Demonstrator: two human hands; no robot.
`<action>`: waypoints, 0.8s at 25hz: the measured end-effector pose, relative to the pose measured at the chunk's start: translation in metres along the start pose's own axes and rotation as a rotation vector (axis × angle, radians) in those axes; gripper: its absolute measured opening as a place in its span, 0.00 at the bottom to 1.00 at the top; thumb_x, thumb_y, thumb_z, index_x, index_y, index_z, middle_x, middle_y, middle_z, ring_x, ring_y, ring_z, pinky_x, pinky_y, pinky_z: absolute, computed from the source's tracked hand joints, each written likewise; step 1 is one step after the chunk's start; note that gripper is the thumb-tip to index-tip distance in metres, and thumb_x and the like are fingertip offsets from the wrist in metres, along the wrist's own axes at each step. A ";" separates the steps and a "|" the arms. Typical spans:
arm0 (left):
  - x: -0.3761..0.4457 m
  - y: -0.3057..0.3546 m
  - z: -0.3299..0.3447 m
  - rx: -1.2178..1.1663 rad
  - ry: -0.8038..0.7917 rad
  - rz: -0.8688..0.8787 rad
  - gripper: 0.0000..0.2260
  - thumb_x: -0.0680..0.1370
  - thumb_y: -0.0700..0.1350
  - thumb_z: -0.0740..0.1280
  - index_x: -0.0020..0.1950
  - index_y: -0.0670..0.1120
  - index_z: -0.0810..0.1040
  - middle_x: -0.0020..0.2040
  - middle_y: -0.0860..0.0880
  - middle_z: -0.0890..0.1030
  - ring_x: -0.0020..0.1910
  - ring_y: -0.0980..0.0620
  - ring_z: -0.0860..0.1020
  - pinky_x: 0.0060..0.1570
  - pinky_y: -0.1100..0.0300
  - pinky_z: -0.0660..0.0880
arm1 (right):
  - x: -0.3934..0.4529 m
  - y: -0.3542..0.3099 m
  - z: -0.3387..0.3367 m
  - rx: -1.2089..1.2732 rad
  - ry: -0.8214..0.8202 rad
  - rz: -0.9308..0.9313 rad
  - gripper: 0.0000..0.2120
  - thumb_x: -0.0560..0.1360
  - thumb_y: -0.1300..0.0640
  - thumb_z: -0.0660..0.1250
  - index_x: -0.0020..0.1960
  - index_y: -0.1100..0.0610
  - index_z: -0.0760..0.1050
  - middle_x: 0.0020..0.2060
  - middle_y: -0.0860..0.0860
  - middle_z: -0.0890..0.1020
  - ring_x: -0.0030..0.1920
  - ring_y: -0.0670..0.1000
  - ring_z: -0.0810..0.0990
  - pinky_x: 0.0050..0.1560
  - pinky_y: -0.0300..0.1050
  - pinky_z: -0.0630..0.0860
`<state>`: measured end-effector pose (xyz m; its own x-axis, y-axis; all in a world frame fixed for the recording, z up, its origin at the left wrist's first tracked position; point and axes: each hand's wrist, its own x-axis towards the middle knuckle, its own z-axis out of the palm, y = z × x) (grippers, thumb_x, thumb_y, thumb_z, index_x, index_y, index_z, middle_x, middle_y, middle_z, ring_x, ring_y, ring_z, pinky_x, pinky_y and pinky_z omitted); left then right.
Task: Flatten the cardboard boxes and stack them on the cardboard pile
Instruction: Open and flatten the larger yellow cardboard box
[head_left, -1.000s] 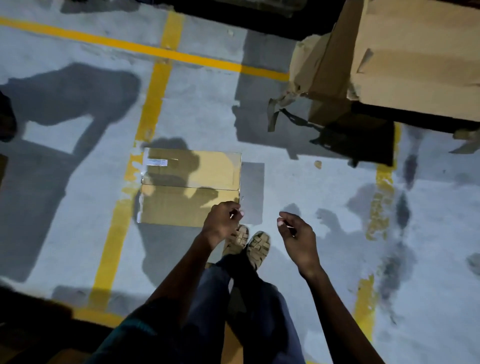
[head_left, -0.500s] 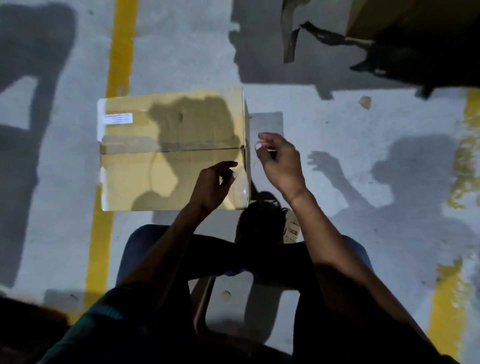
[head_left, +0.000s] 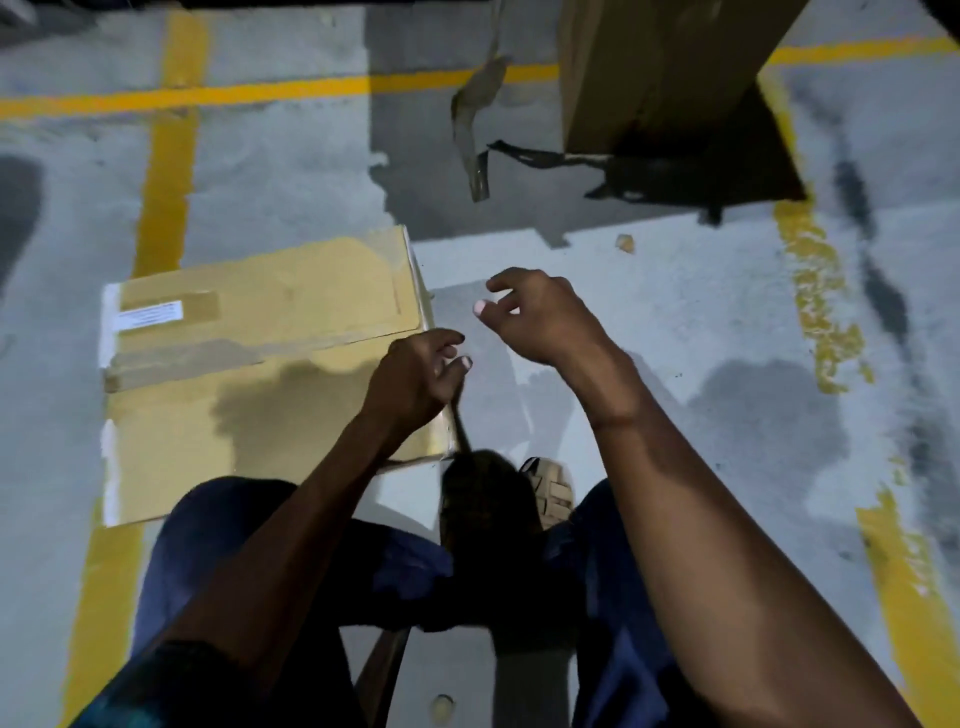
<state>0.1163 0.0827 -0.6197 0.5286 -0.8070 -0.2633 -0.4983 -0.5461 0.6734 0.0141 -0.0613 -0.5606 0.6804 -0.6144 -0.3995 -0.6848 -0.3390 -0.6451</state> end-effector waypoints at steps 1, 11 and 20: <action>-0.004 0.003 -0.005 0.088 -0.011 -0.011 0.20 0.76 0.54 0.66 0.64 0.46 0.79 0.54 0.48 0.84 0.55 0.49 0.81 0.54 0.54 0.77 | -0.005 -0.006 0.003 0.009 0.001 0.012 0.22 0.78 0.44 0.67 0.69 0.52 0.75 0.60 0.54 0.82 0.62 0.55 0.79 0.62 0.48 0.75; -0.049 -0.032 -0.051 0.418 -0.121 -0.316 0.23 0.79 0.58 0.64 0.70 0.48 0.70 0.67 0.44 0.75 0.65 0.42 0.75 0.59 0.50 0.71 | -0.019 -0.013 0.082 -0.050 -0.279 0.146 0.31 0.78 0.45 0.69 0.76 0.55 0.64 0.68 0.56 0.76 0.62 0.57 0.77 0.53 0.50 0.80; -0.046 -0.046 -0.050 0.517 -0.219 -0.372 0.18 0.79 0.47 0.63 0.69 0.49 0.71 0.64 0.46 0.77 0.62 0.43 0.76 0.55 0.53 0.71 | 0.013 -0.029 0.139 0.199 -0.235 0.317 0.23 0.78 0.46 0.68 0.67 0.56 0.68 0.60 0.52 0.75 0.61 0.56 0.75 0.57 0.55 0.79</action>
<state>0.1496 0.1561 -0.6040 0.6040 -0.5416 -0.5847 -0.6041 -0.7897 0.1075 0.0790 0.0398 -0.6375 0.5016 -0.4794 -0.7201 -0.8213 -0.0025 -0.5705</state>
